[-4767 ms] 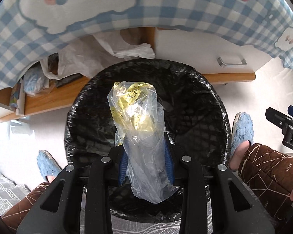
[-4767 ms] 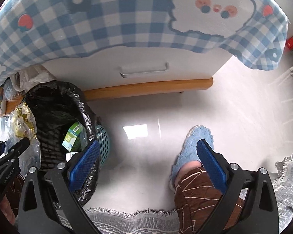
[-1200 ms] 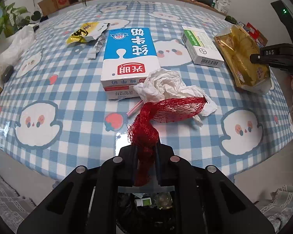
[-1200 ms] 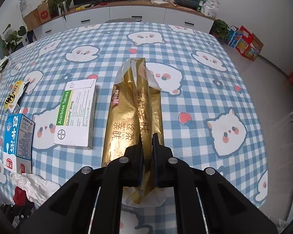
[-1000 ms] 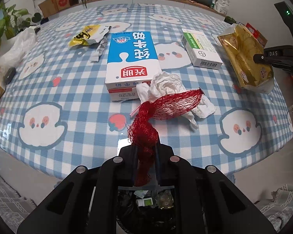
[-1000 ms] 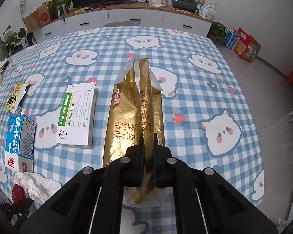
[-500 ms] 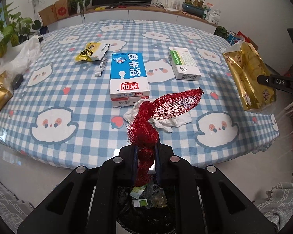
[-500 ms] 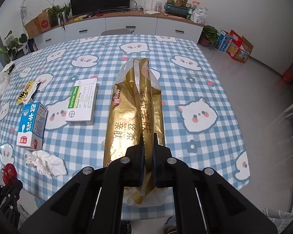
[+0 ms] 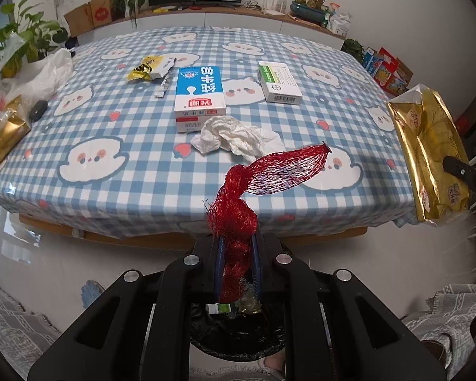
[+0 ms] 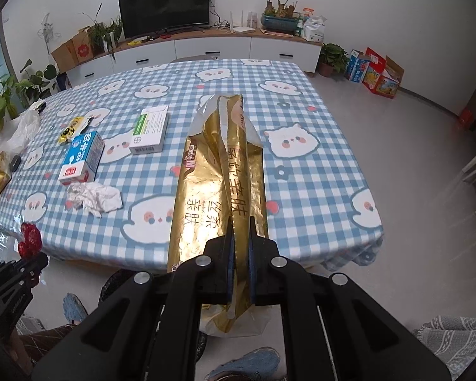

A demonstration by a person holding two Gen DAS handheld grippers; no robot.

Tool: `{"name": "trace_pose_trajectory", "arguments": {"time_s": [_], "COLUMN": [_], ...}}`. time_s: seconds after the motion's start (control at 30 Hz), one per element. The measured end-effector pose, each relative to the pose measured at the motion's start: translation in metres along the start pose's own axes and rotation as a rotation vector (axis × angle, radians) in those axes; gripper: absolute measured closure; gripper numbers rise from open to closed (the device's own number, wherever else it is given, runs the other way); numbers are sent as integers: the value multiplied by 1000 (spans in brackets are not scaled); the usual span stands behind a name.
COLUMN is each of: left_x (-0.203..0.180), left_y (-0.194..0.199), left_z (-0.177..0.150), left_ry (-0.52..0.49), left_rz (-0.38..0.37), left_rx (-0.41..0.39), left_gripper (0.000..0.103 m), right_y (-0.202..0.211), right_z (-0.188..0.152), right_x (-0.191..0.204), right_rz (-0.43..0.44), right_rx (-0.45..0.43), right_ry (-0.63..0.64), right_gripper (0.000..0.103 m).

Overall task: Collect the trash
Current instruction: 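Carry the red net and gold foil bag with both tools over the bin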

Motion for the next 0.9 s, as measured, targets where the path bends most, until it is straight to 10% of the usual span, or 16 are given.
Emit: {"name": "trace_pose_trajectory", "arguments": {"time_s": [0.9], "left_x": [-24], "left_y": [-126], "left_z": [-89], "left_ry": [-43], "left_rz": [20], "left_rx": [140], "left_gripper": [90], "right_y": [-126], "right_z": [-153], "right_x": [-24], "right_rz": [-4], "right_rx": [151], "right_ry": [-82], "right_gripper": [98]}}
Point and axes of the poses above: each gripper's, at about its wrist camera, not at the fingertips, and y roughly against the way its jaws point, x to its left, z to its top, the point moved 6 cm from there along -y, roughly the way its jaws point, and after that the axes turned 14 degrees about x, right-handed, at the moved point
